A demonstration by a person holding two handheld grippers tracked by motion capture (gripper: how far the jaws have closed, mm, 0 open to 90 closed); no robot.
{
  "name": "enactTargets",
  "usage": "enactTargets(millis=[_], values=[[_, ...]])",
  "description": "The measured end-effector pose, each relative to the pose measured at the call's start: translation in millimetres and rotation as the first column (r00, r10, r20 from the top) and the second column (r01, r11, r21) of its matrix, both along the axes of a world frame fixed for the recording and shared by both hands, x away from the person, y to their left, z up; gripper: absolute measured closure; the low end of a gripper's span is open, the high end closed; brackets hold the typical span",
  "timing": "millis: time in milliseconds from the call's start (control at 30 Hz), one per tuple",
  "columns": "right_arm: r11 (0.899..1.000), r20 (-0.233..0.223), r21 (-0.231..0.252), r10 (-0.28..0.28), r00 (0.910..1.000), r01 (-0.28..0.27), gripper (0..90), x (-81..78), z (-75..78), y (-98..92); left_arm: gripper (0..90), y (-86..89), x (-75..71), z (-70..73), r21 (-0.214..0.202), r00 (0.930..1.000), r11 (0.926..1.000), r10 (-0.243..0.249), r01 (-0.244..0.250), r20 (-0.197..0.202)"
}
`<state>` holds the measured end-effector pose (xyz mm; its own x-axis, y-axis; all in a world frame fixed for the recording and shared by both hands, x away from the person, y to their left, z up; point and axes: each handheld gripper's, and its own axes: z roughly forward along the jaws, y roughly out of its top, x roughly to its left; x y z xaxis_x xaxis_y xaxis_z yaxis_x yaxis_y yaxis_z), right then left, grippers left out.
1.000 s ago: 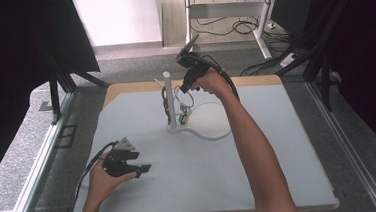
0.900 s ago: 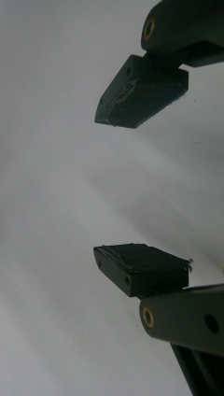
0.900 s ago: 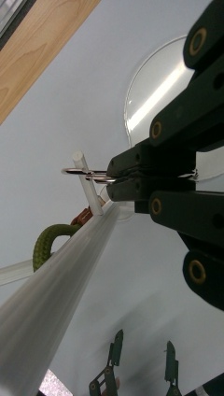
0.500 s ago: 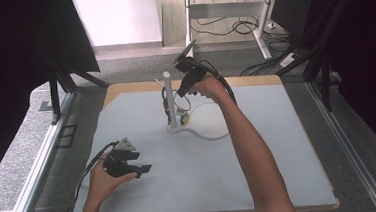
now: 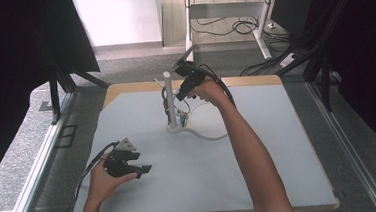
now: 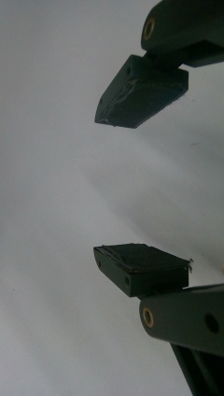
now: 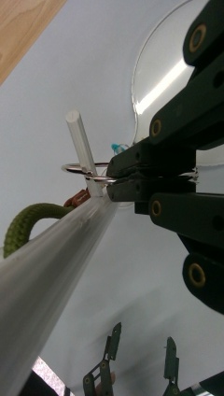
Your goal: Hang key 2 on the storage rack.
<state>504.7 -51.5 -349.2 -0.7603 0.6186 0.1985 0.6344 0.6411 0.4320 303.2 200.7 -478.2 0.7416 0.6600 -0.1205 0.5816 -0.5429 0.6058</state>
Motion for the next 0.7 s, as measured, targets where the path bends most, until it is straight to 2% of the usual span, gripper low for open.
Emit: enactTargets(millis=[233, 433, 533, 567, 700], values=[[1.000, -0.010, 0.014, 0.008, 0.9999, -0.008, 82.2, -4.4, -1.3, -1.4, 31.2, -1.2, 0.2, -1.2, 0.006, 1.0000, 1.0000, -0.006, 0.006, -0.001], [1.000, -0.001, 0.017, 0.017, 0.9999, -0.017, 71.9, -10.7, 1.2, -8.9, 31.2, -0.8, -0.3, -0.4, 0.001, 1.0000, 1.0000, -0.004, 0.004, 0.000], [0.999, 0.016, 0.014, 0.029, 0.9994, -0.029, 64.8, -15.1, 2.8, -15.6, 31.2, -0.6, -0.4, 0.1, -0.002, 1.0000, 1.0000, -0.004, 0.004, 0.001], [0.999, 0.038, 0.024, 0.023, 0.9990, -0.024, 61.1, -18.7, 4.6, -20.5, 30.9, -0.3, -0.5, 0.4, 0.000, 1.0000, 1.0000, 0.007, -0.007, 0.003], [0.999, 0.066, 0.049, 0.007, 0.9978, -0.010, 57.4, -25.8, 7.6, -33.4, 30.8, 1.2, -0.4, 2.0, -0.012, 0.9997, 0.9996, 0.024, -0.024, 0.008]])
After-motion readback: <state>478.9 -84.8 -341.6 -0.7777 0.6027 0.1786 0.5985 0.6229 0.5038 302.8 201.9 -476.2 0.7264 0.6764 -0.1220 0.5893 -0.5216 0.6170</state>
